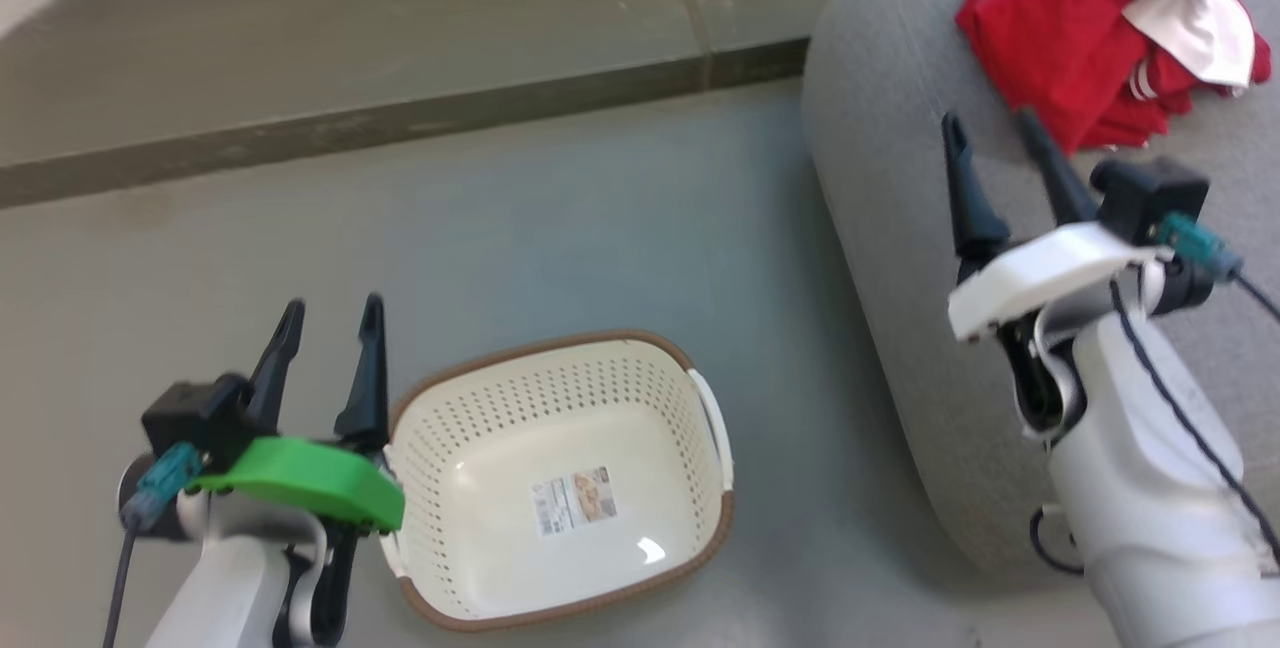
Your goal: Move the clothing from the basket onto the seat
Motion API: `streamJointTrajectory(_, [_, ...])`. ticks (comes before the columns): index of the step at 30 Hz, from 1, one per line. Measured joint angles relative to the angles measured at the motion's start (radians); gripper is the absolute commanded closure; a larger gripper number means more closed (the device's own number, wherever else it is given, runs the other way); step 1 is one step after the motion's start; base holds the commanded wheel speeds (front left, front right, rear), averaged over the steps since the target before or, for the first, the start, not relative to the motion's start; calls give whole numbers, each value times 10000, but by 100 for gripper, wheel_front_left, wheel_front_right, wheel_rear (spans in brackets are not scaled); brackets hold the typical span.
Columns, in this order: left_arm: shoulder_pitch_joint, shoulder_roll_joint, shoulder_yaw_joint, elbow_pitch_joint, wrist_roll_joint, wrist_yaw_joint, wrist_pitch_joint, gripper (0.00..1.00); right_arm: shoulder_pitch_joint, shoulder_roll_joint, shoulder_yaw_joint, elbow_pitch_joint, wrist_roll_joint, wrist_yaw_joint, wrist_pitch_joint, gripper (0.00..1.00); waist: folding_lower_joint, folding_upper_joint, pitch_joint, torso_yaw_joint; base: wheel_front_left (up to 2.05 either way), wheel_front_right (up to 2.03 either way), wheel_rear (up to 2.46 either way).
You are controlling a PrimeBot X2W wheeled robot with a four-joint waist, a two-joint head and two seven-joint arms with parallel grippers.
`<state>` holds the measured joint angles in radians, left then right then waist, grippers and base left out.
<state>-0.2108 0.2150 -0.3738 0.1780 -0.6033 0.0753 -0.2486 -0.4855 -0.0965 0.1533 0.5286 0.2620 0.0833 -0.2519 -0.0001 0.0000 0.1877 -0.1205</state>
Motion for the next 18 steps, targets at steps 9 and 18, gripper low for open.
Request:
streamJointTrajectory(9, [1150, 194, 675, -23, 10, 188, -2, 0, 1264, 148, 54, -525, 2, -113, 0, 0, 0, 0, -856, 617, 0, 0, 0])
streamJointTrajectory(18, [2119, 196, 1496, -650, 211, 222, -6, 0, 2303, 305, 337, -1058, -6, -228, 2, 0, 0, 0, -1293, 825, 0, 0, 0])
